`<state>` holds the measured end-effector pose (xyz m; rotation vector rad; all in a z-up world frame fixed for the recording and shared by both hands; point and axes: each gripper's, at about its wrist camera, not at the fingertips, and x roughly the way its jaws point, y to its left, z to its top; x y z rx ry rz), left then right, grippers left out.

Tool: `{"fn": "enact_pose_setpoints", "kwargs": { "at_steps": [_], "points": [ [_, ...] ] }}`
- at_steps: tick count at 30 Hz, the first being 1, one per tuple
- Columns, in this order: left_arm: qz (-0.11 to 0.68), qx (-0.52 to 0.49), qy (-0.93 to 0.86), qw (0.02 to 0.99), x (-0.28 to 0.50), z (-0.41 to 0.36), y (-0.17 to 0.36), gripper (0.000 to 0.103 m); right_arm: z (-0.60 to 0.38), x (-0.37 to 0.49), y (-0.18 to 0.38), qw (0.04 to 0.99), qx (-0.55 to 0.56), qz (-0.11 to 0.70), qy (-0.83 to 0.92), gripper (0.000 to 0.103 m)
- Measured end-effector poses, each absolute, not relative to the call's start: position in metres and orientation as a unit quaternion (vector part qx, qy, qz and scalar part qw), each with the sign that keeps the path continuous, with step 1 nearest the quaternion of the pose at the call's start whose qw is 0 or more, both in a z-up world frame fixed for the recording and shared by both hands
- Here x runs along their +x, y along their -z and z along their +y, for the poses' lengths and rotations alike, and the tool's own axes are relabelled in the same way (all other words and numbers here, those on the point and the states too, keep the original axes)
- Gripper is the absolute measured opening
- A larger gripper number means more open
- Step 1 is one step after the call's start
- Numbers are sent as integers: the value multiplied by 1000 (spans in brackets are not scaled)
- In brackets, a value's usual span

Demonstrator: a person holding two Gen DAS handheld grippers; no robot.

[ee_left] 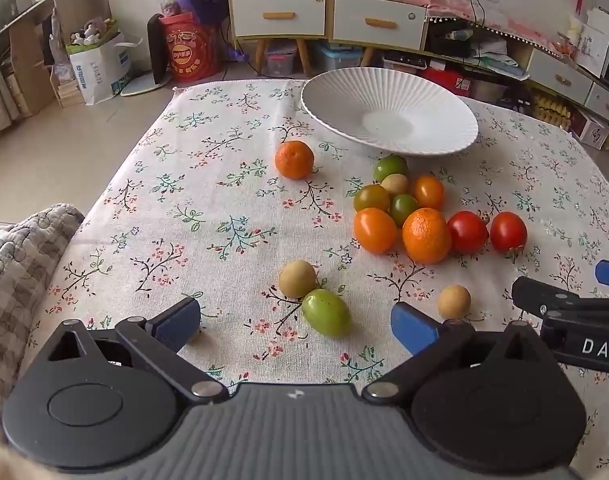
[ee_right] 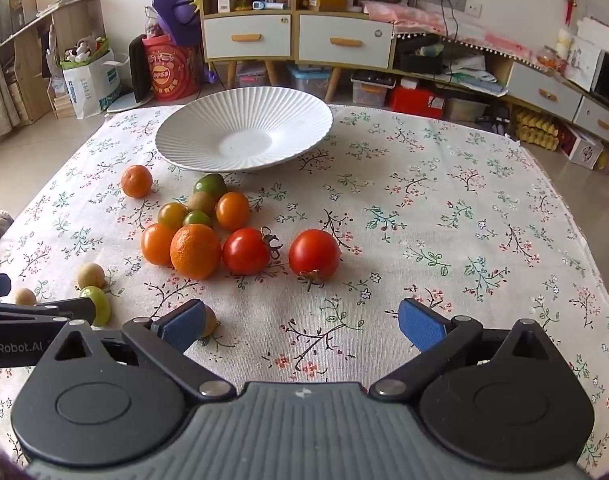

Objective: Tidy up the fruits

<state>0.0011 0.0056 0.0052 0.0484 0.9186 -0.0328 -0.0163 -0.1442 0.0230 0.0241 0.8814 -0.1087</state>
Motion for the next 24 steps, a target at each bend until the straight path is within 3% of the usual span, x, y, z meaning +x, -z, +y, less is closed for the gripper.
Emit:
{"fn": "enact_pose_setpoints", "kwargs": {
  "at_steps": [24],
  "points": [
    [437, 28, 15, 899, 2, -2, -6, 96, -148, -15, -23, 899, 11, 433, 60, 102]
  ]
}}
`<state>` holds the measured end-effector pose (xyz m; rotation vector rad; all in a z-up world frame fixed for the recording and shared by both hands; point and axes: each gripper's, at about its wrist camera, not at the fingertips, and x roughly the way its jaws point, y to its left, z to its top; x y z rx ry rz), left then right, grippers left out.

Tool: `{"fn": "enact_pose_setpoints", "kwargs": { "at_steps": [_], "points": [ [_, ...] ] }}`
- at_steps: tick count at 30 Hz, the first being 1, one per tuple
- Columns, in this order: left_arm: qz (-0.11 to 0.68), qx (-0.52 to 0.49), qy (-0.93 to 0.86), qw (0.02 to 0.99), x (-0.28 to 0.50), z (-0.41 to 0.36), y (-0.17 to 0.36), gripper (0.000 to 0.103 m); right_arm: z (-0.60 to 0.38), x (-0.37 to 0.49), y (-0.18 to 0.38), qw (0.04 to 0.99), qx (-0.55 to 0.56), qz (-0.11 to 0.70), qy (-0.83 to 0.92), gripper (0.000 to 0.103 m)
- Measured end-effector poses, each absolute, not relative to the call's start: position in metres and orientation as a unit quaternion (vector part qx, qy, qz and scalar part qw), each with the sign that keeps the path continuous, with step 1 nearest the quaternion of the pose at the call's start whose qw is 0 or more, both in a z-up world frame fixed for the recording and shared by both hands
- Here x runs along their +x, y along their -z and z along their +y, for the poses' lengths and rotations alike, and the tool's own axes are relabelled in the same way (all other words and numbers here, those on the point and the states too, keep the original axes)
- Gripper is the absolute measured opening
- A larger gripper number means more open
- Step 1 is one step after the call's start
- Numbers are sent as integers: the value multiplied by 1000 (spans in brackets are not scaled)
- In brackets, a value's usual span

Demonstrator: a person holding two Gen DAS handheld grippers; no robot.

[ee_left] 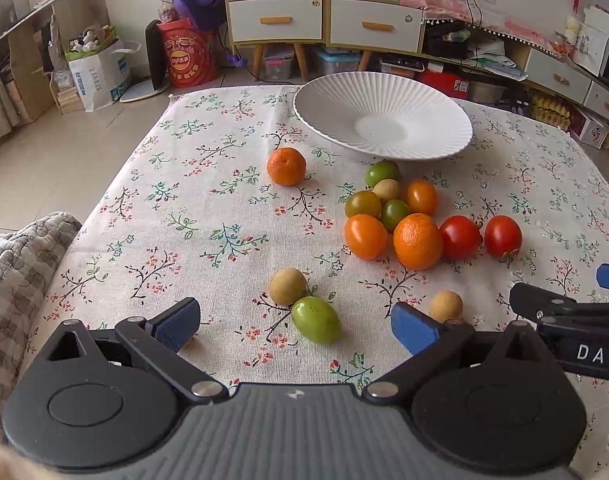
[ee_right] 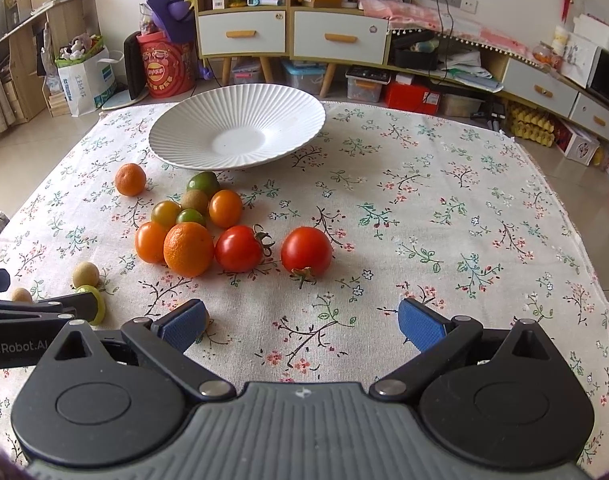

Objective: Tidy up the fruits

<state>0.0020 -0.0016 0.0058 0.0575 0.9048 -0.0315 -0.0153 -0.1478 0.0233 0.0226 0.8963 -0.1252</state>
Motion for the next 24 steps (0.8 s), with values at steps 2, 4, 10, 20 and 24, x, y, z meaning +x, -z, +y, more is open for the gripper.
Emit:
{"fn": "enact_pose_setpoints", "kwargs": {
  "at_steps": [2, 4, 10, 20, 24],
  "points": [
    [437, 28, 16, 899, 2, -2, -6, 96, -148, -15, -23, 899, 13, 434, 60, 102],
    [437, 28, 16, 899, 2, -2, -6, 96, -148, -15, -23, 899, 13, 435, 59, 102],
    [436, 28, 15, 899, 2, -2, -5, 96, -148, -15, -24, 898, 16, 435, 58, 102],
    [434, 30, 16, 900, 2, -4, -7, 96, -149, -13, -24, 898, 14, 435, 62, 102],
    [435, 29, 15, 900, 2, -3, -6, 96, -148, -13, -24, 898, 10, 436, 62, 102]
  ]
}}
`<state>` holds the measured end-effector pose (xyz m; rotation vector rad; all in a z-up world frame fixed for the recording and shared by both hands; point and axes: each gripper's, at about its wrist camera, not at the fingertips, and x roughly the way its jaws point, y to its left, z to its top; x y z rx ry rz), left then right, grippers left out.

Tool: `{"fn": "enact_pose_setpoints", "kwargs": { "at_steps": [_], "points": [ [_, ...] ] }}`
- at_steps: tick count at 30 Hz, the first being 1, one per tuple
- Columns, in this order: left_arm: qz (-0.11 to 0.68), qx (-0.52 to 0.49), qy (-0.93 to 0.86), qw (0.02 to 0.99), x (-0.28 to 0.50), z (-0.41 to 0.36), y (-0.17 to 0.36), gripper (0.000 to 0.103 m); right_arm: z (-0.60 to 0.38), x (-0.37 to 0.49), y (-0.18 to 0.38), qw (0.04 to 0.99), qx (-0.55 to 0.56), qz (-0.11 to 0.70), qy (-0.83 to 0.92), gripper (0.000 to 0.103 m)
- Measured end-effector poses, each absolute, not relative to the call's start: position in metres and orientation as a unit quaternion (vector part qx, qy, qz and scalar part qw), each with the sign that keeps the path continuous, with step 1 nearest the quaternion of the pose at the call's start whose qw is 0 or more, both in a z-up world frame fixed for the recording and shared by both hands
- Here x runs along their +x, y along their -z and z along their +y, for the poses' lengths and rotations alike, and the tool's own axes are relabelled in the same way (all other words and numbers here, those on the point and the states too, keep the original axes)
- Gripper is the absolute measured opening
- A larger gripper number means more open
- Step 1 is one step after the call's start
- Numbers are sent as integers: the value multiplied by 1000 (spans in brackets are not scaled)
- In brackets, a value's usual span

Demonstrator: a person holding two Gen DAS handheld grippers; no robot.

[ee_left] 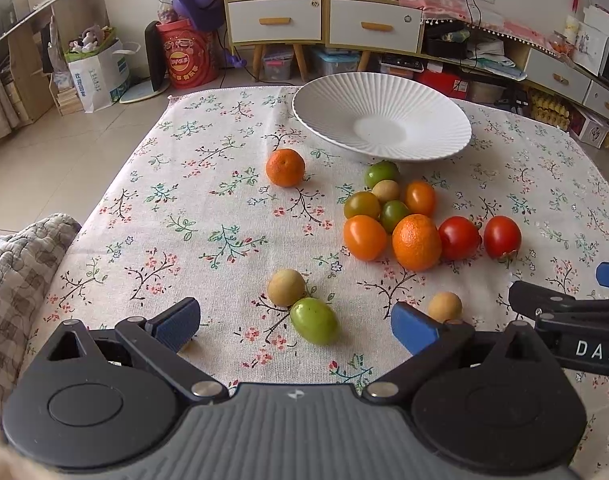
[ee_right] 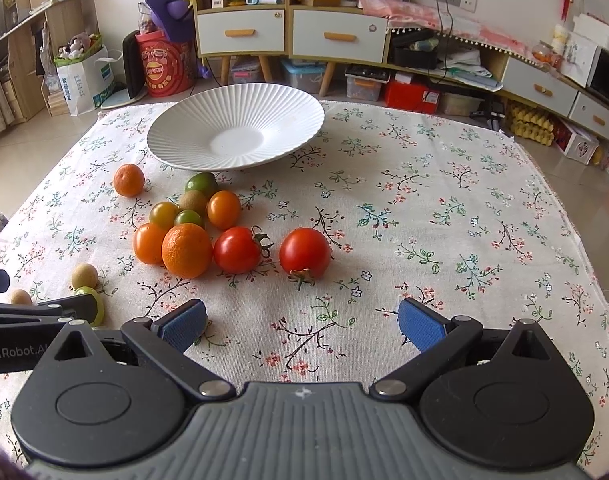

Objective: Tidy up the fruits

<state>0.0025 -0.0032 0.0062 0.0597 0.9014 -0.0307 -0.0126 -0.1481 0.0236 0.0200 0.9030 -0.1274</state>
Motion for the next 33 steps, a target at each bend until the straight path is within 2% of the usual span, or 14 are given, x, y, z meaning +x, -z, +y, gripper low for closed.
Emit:
{"fn": "enact_pose_setpoints", "kwargs": {
  "at_steps": [33],
  "points": [
    [429, 31, 15, 903, 3, -7, -8, 96, -151, -8, -32, 897, 13, 438, 51, 102]
  ]
}}
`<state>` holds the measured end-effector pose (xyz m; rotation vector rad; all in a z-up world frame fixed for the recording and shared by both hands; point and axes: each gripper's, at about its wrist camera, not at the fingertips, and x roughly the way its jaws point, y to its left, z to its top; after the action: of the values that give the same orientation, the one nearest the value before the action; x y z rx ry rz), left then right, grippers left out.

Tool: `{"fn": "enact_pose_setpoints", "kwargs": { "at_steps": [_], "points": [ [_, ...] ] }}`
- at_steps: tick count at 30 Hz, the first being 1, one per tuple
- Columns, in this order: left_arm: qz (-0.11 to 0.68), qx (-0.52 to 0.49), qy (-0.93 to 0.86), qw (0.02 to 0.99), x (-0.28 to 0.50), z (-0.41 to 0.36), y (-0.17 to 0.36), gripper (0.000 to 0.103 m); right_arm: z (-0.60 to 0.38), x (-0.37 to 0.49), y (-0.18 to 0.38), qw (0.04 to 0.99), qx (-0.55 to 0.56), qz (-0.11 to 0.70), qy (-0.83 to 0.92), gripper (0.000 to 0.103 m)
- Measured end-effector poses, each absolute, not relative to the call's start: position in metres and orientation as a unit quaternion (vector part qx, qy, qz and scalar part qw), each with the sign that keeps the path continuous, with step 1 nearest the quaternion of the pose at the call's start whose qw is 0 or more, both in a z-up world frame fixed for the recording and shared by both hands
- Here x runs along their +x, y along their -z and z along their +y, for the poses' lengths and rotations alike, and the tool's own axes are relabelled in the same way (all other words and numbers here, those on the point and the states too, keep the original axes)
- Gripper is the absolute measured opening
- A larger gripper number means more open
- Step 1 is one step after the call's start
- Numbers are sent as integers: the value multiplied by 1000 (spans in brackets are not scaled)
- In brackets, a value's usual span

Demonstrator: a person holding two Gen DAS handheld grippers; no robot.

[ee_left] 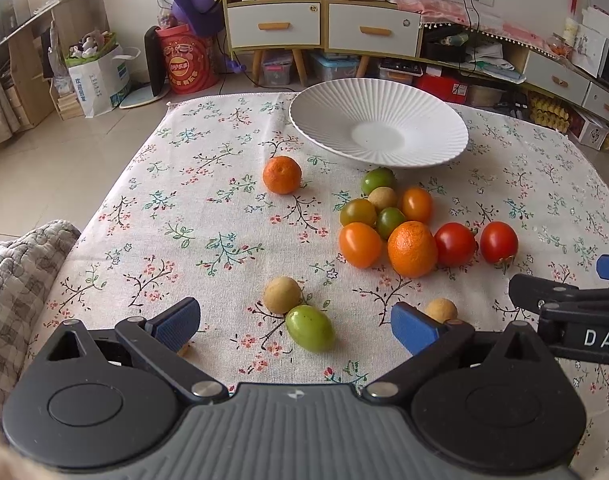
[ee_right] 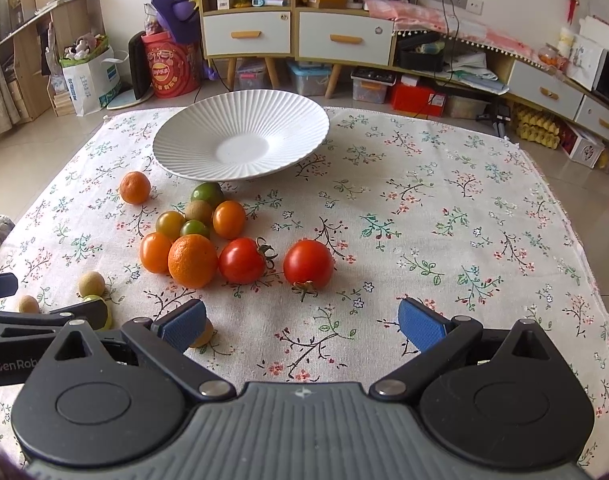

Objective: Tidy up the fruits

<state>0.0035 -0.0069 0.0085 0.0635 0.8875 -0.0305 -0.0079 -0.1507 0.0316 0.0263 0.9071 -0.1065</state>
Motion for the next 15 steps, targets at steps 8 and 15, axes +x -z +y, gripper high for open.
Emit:
{"fn": "enact_pose_setpoints", "kwargs": {
  "at_steps": [8, 15],
  "points": [
    [430, 34, 15, 902, 4, -9, -7, 96, -154, -6, -31, 895, 14, 442, 53, 102],
    [428, 36, 16, 903, 5, -11, -6, 96, -155, -8, -31, 894, 14, 445, 52, 102]
  ]
}}
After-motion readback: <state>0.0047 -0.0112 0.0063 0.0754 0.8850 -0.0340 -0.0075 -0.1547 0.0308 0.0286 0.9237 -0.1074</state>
